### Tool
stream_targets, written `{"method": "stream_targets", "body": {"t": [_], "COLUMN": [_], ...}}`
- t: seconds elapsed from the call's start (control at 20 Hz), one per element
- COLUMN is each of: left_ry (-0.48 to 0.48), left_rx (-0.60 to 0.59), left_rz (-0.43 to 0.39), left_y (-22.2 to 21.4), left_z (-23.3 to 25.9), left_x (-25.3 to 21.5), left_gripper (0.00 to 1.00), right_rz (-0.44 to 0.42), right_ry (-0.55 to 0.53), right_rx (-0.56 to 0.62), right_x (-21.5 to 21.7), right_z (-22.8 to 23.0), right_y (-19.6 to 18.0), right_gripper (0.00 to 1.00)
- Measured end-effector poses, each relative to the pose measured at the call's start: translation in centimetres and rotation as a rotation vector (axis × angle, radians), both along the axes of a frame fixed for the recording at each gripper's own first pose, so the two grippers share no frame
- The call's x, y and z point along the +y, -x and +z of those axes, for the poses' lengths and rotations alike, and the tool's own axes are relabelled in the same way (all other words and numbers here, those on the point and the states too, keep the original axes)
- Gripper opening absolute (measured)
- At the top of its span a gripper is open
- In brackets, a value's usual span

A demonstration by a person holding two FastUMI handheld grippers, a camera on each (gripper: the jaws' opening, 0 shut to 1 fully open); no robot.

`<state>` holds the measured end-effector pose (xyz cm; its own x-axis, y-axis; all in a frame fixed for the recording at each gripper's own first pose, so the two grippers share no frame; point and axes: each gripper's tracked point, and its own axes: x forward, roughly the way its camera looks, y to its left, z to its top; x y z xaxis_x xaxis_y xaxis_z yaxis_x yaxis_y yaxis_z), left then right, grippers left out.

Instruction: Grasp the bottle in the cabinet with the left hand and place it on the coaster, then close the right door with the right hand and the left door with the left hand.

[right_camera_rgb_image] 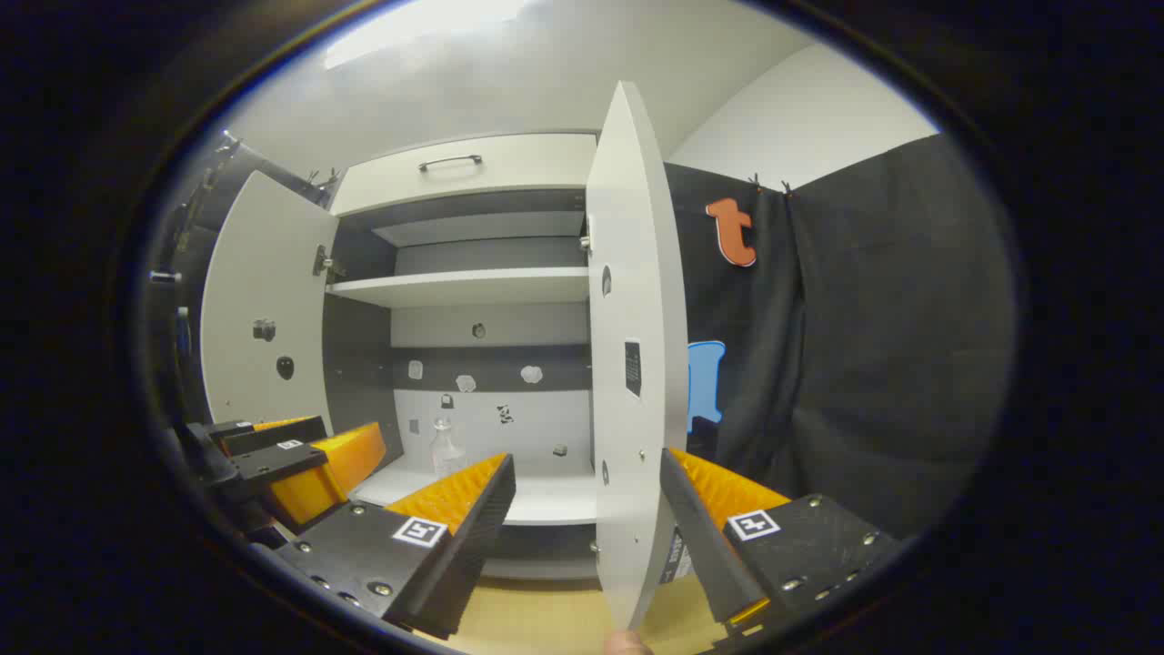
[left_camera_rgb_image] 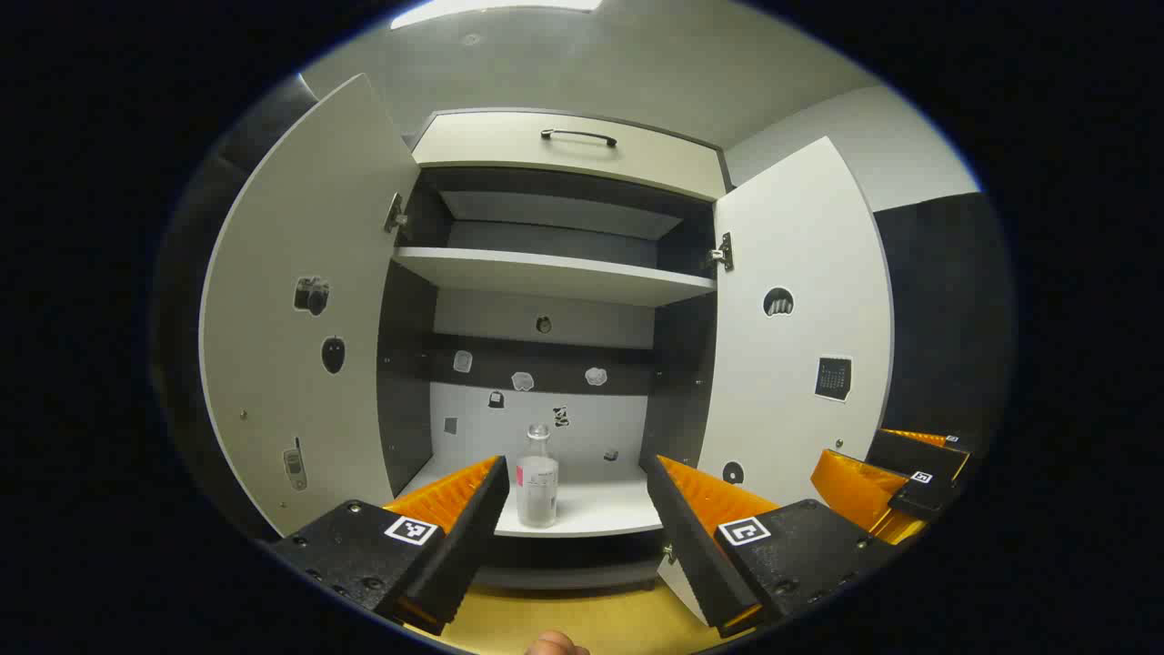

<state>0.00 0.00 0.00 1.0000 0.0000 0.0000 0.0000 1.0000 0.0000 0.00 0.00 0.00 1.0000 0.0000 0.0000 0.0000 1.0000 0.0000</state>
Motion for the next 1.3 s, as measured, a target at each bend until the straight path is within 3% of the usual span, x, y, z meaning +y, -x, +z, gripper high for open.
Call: {"method": "stream_targets", "body": {"t": [0.8,0.95,1.0,1.3], "left_ry": [0.021,0.017,0.014,-0.013], "left_rx": [0.021,0.029,0.03,0.032], "left_rz": [0.055,0.059,0.06,0.065], "left_y": [2.2,2.0,1.8,0.0], "left_z": [-0.4,-0.7,-0.8,-0.9], "left_x": [1.1,1.1,1.1,1.2], "left_gripper": [0.96,0.96,0.96,0.96], "right_rz": [0.036,0.03,0.025,0.006], "right_ry": [0.003,0.008,0.012,0.028], "right_rx": [-0.026,-0.029,-0.03,-0.048], "right_x": [0.3,-0.2,-0.4,-1.5], "right_z": [0.5,0.5,0.6,1.1], "right_y": [1.3,1.3,1.4,1.9], "right_gripper": [0.96,1.0,0.93,0.96]}}
